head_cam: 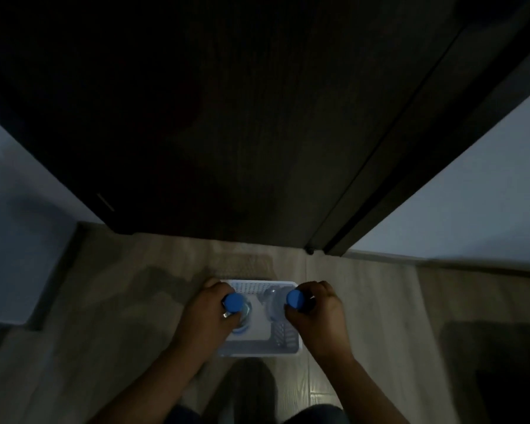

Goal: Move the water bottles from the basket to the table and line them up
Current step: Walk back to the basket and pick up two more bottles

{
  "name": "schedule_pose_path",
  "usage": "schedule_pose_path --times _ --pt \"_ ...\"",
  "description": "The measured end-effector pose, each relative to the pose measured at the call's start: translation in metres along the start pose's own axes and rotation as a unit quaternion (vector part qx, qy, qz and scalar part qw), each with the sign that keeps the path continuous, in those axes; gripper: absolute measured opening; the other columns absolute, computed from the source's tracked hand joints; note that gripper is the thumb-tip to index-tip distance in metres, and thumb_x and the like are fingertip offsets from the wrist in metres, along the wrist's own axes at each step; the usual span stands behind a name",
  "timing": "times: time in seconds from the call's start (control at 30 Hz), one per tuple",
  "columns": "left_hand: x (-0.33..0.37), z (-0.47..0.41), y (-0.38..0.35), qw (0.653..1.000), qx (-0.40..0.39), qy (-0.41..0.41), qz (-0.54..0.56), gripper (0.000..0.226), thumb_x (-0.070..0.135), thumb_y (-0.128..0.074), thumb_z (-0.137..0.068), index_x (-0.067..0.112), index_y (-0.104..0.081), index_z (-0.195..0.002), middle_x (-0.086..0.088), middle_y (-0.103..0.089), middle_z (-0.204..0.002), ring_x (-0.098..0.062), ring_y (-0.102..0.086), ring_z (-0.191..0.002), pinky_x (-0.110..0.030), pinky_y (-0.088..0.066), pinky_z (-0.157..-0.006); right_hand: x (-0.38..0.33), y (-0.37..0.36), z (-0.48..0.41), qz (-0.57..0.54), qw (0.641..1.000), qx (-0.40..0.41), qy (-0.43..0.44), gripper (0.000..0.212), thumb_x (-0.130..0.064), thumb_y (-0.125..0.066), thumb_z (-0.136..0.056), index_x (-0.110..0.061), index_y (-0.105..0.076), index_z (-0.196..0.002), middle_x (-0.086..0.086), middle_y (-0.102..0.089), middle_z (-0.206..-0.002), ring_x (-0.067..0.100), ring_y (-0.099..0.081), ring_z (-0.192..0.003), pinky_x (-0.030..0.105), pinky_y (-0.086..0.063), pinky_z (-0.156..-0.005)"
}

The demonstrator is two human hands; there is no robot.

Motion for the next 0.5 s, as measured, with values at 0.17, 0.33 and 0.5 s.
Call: schedule_pose_path --times 0.17,0.33,0.5 --pt "0.076 0.053 0.102 0.998 0.019 0.020 0.052 0.023 0.020 -0.076 -0.074 0.016 -0.060 -0.090 0.003 -0.056 -0.097 -0.006 -0.055 -0.079 -0.009 -0.038 -0.068 -0.099 0.097 0.054 -0.026 0.999 0.035 0.009 0.037 -0.018 -0.081 -0.071 -0.033 -0.054 -0.093 -0.014 -0.055 -0.096 0.001 -0.059 -0.082 0.012 -0.050 -0.065" --pt "0.152 0.099 0.209 0.991 0.056 0.030 0.117 0.023 0.019 -0.078 -0.072 0.019 -0.061 -0.087 0.002 -0.061 -0.093 -0.007 -0.059 -0.079 -0.017 -0.047 -0.073 -0.212 0.192 0.114 -0.064 0.989 0.113 0.065 0.027 -0.024 -0.077 -0.075 -0.036 -0.058 -0.091 -0.015 -0.056 -0.092 -0.001 -0.057 -0.081 0.017 -0.049 -0.067" --pt "0.216 0.147 0.316 0.970 0.160 0.007 0.183 0.027 0.027 -0.077 -0.071 0.036 -0.056 -0.086 0.008 -0.060 -0.097 -0.006 -0.061 -0.082 -0.016 -0.048 -0.066 -0.311 0.265 0.162 -0.101 0.974 0.174 0.103 0.027 -0.044 -0.069 -0.073 -0.033 -0.061 -0.097 -0.017 -0.051 -0.095 -0.008 -0.053 -0.089 0.013 -0.048 -0.068"
Point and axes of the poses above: each hand's wrist, its own z-axis away from the middle knuckle, its own y-axis out of the back of the hand, x = y × z, the point moved 8 cm from there along -z, towards the middle knuckle
